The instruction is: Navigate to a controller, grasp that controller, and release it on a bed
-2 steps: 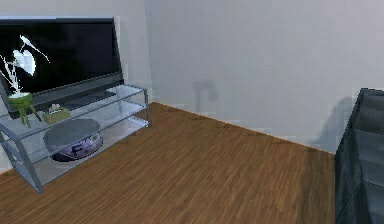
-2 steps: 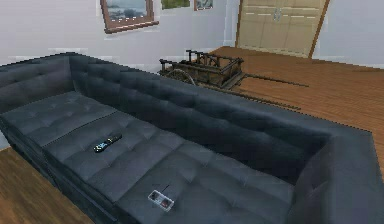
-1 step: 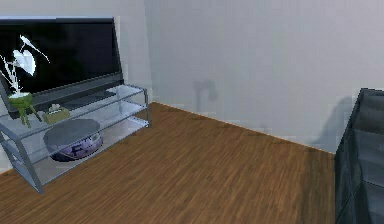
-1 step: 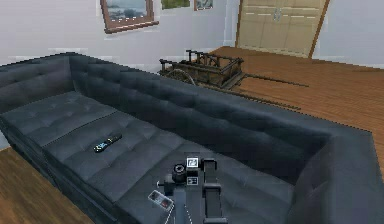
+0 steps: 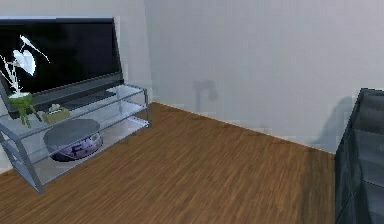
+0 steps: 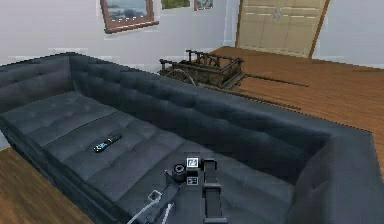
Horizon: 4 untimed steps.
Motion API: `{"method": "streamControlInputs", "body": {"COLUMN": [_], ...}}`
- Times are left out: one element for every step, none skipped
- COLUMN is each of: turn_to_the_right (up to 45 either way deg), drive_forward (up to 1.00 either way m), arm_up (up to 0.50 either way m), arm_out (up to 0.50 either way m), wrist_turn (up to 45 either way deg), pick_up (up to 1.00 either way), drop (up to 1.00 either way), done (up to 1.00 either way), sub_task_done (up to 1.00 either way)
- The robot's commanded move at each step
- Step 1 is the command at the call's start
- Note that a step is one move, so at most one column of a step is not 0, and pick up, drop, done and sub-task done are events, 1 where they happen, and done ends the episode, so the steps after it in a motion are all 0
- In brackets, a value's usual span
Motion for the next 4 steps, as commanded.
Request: {"method": "streamControlInputs", "body": {"turn_to_the_right": [0.0,0.0,0.0,0.0], "drive_forward": [0.00,0.00,0.00,0.00], "arm_up": [0.00,0.00,0.00,-0.30], "arm_out": [0.00,0.00,0.00,0.00], "wrist_turn": [45.0,45.0,18.0,0.0], "pick_up": [0.00,0.00,0.00,0.00], "drop": [0.00,0.00,0.00,0.00], "done": [0.00,0.00,0.00,0.00], "sub_task_done": [0.00,0.00,0.00,0.00]}}
